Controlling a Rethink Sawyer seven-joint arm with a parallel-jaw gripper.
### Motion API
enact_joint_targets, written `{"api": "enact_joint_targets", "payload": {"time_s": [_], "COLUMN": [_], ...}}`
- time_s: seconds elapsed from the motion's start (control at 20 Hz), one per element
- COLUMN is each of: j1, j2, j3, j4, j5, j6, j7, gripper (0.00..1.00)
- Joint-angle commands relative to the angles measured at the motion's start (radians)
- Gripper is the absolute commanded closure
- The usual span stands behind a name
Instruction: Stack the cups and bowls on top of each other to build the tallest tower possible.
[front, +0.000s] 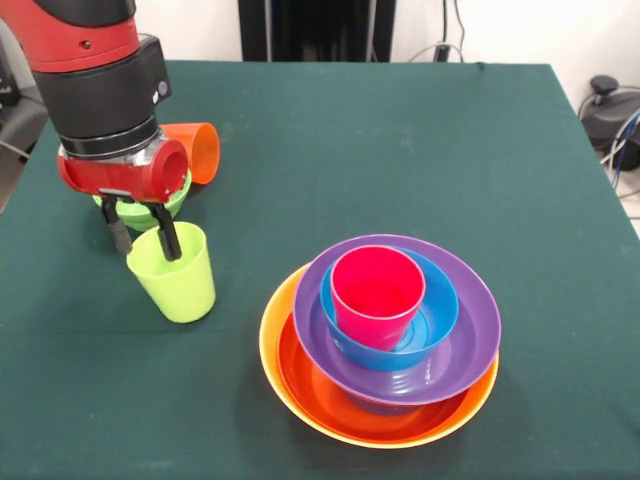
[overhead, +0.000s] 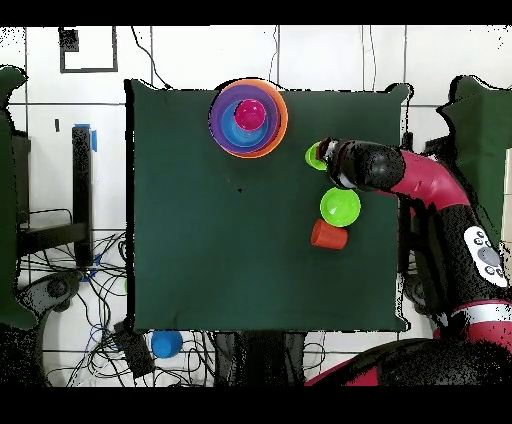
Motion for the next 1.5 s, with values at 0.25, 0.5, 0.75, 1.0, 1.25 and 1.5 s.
{"api": "enact_joint_targets", "payload": {"time_s": [0.25,0.5,0.75,1.0,1.25,1.5], "j1": [-0.017,-0.027,-0.029,-0.034,-0.027,-0.022], "j2": [-0.026,-0.026,-0.032,-0.032,-0.029,-0.024], "j3": [0.021,0.037,0.042,0.046,0.052,0.049], "j4": [0.070,0.075,0.081,0.089,0.099,0.118], "j5": [-0.158,-0.166,-0.170,-0.174,-0.174,-0.178], "j6": [0.077,0.088,0.095,0.089,0.076,0.057], "j7": [-0.324,-0.318,-0.312,-0.305,-0.286,-0.263], "gripper": [0.00,0.00,0.00,0.00,0.00,0.00]}}
